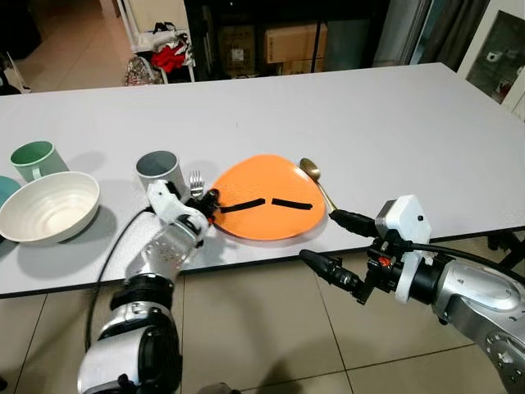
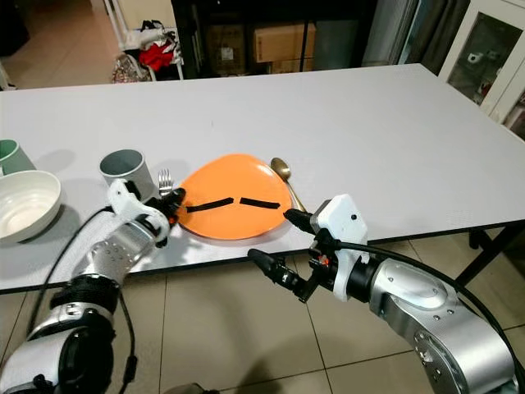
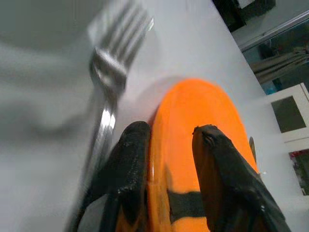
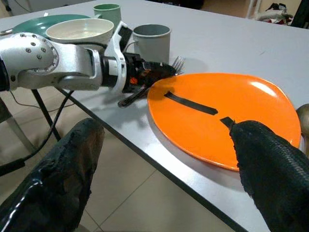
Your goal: Setting the table
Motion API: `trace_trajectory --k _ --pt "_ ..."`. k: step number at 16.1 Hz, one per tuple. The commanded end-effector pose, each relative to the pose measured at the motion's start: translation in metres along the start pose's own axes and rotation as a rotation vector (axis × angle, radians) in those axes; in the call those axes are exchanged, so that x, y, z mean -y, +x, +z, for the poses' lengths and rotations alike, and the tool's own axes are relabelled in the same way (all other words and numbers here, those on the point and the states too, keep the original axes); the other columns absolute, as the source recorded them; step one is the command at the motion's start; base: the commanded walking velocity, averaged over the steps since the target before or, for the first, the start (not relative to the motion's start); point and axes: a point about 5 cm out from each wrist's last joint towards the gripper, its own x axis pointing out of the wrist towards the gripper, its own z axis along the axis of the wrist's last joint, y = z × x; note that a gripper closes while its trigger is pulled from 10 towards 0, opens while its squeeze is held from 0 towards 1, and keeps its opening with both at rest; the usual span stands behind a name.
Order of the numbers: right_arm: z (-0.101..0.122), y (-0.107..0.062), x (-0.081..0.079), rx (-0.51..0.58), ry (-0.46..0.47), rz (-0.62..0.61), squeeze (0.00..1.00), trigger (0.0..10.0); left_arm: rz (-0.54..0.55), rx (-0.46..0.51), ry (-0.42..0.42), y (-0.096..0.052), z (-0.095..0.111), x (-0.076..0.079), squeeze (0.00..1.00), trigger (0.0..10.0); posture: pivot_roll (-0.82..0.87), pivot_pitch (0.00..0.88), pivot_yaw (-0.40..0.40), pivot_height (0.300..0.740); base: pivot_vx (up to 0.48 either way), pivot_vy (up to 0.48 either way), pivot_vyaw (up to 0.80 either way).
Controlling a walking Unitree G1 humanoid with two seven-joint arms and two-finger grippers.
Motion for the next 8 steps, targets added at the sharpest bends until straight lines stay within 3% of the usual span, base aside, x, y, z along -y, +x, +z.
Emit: trace_trajectory --k 1,5,7,8 --pt "0.001 -0.001 0.003 -0.004 -0.008 -0.011 0.0 10.0 -0.022 0.029 0.041 -0.001 0.01 0.002 1.0 10.0 -0.11 0.0 0.08 0.74 0.0 0.0 0.0" --pt "0.001 0.0 0.003 -0.002 -0.013 -0.01 0.0 10.0 -0.045 0.054 0.084 -0.005 0.02 0.0 1.0 10.0 -0.1 0.0 0.079 0.74 0.0 0.0 0.0" --pt "0.002 -0.001 0.005 0.004 -0.022 -0.02 0.0 10.0 -0.131 0.075 0.209 -0.01 0.026 0.011 1.0 10.0 -0.1 0.0 0.074 0.74 0.0 0.0 0.0" --pt "0.003 -0.002 0.006 0.01 -0.026 -0.033 0.0 10.0 -0.221 0.104 0.29 -0.015 0.028 0.026 0.71 10.0 -0.09 0.0 0.071 0.74 0.0 0.0 0.0"
